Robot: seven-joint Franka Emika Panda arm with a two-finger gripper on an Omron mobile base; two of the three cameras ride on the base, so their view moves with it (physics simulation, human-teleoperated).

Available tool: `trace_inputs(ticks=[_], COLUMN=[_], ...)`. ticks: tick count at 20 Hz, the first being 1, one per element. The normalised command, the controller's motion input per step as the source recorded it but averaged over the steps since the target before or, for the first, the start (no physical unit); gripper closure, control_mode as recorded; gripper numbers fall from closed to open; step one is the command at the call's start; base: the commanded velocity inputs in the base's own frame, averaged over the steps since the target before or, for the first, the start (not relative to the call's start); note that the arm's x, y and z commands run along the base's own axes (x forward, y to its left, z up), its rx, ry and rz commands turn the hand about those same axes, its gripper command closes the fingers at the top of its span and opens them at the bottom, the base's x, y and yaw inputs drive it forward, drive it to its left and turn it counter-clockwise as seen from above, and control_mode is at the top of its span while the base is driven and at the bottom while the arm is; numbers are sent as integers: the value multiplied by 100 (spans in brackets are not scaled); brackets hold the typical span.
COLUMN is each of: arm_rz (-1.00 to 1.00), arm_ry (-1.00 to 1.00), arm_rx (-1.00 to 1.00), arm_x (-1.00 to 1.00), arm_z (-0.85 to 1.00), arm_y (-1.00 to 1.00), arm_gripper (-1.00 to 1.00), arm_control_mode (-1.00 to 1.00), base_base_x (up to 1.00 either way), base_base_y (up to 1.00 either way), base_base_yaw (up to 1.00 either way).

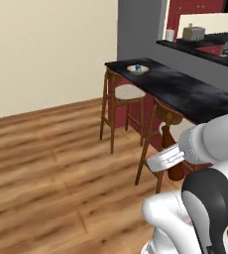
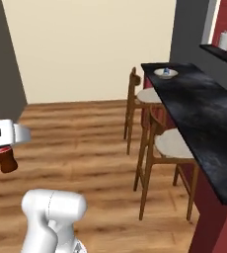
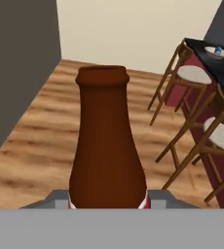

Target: Open the fridge, grab two sodas, and place both sodas inside the bowl with ice on the dining counter.

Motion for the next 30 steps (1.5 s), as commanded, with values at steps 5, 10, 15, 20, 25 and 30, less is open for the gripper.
trace_inputs(ticks=[5,10,15,20,25,30], arm_rz=[0,0,0,0,0,0], arm_ry=[0,0,0,0,0,0], arm_rx=[0,0,0,0,0,0], arm_x=[0,0,0,0,0,0], arm_z=[0,0,0,0,0,0], arm_y=[0,0,0,0,0,0], arm_gripper=[100,100,100,100,100,100], arm_control_mode=[100,100,100,100,100,100], base_base_x=[65,67,62,55,52,47], base_base_y=[79,75,80,82,84,86], base_base_yaw=[-44,-44,-44,-44,-43,-43])
